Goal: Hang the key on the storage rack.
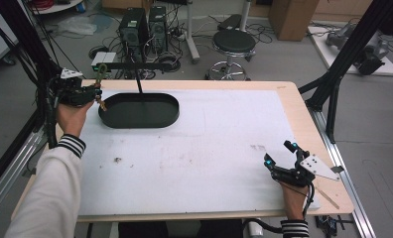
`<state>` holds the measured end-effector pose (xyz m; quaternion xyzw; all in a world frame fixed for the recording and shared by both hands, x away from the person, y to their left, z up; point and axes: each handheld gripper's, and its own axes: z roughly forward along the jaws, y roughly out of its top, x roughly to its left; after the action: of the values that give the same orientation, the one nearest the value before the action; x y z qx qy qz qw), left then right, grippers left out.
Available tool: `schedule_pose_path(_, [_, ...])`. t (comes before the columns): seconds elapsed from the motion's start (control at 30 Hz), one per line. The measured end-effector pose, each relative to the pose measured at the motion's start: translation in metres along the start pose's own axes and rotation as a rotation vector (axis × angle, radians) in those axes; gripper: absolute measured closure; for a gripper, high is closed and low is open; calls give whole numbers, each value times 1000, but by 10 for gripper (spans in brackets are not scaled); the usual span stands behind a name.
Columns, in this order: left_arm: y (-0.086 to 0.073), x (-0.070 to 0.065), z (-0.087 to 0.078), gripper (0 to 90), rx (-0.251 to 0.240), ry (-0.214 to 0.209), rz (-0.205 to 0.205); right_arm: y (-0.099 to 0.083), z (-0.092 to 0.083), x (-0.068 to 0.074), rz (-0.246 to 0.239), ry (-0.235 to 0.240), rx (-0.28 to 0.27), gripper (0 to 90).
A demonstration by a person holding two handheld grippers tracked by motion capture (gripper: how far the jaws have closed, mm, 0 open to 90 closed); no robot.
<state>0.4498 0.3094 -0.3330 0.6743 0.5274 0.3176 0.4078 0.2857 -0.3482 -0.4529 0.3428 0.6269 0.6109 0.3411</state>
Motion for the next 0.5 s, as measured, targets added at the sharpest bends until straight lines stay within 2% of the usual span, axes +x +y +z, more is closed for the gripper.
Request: schedule_pose_path(0.5, [-4, 4, 12, 744, 28, 27, -17, 0, 0, 0, 1, 0, 0, 93])
